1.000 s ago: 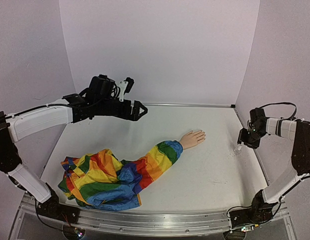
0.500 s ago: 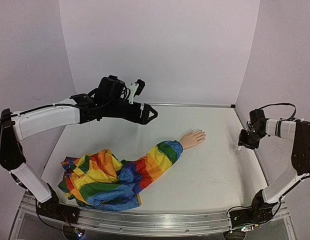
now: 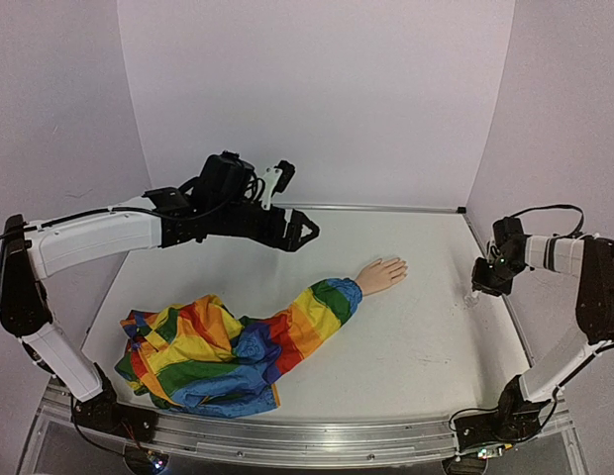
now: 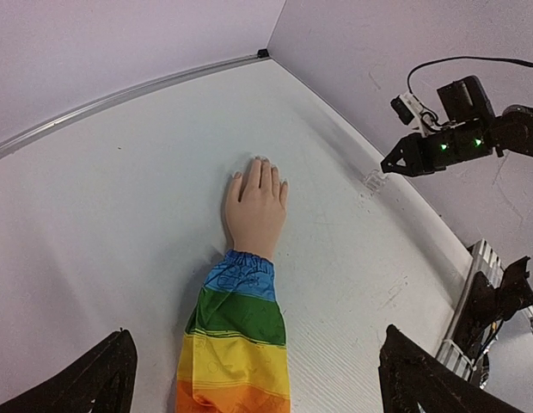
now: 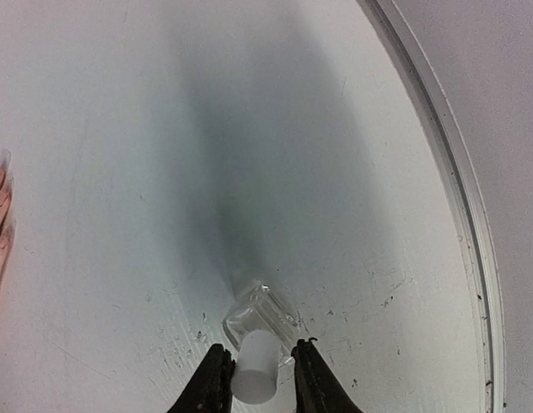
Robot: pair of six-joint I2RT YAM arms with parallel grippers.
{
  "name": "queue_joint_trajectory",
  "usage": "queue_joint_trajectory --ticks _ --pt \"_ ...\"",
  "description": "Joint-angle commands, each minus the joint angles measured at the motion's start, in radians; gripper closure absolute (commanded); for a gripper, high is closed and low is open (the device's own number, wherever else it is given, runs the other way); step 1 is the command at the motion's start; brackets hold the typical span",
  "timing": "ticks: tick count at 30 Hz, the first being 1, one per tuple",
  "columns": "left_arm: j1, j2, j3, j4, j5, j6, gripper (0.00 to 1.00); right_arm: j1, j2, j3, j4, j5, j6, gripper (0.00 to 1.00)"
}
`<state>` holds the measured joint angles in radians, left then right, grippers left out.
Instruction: Paint the nails
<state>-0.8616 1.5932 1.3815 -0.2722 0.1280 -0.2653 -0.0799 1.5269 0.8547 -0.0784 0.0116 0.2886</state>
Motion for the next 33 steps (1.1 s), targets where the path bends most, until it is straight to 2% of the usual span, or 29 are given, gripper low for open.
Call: queue_joint_trajectory --ticks 1,5,11,16,20,23,28,30,33 --pt "-0.005 -0.015 0.041 0.019 -0.011 0.004 0.01 -0.001 0.012 -0.006 -0.015 -0.004 -0.005 0.75" --pt "-0.007 -0.019 0.036 0.019 -0.014 0.003 0.01 0.001 0.009 -0.001 -0.015 -0.003 -0.008 0.80" --pt "-0.009 -0.009 0.033 0.017 -0.010 -0.005 0.00 0.020 -0.026 0.017 -0.023 -0.075 -0.019 0.99" --pt "-0.008 0.020 0.049 0.007 0.011 -0.026 0.00 0.069 -0.119 0.050 -0.026 -0.262 -0.050 1.00" --pt "-0.008 0.070 0.082 0.007 0.123 -0.025 0.01 0.110 -0.147 0.085 -0.014 -0.598 -0.067 1.00" --pt "-0.008 0.130 0.115 0.007 0.234 -0.025 0.01 0.180 -0.129 0.125 -0.013 -0.763 -0.064 1.00" --pt "-0.009 0.237 0.180 0.012 0.476 -0.025 0.01 0.366 -0.112 0.209 -0.002 -0.832 -0.031 1.00" --pt "-0.013 0.269 0.198 0.020 0.562 -0.015 0.07 0.424 -0.099 0.232 0.011 -0.857 -0.011 1.00" --pt "-0.028 0.280 0.197 0.032 0.614 0.027 0.13 0.474 -0.081 0.263 0.015 -0.878 -0.003 1.00"
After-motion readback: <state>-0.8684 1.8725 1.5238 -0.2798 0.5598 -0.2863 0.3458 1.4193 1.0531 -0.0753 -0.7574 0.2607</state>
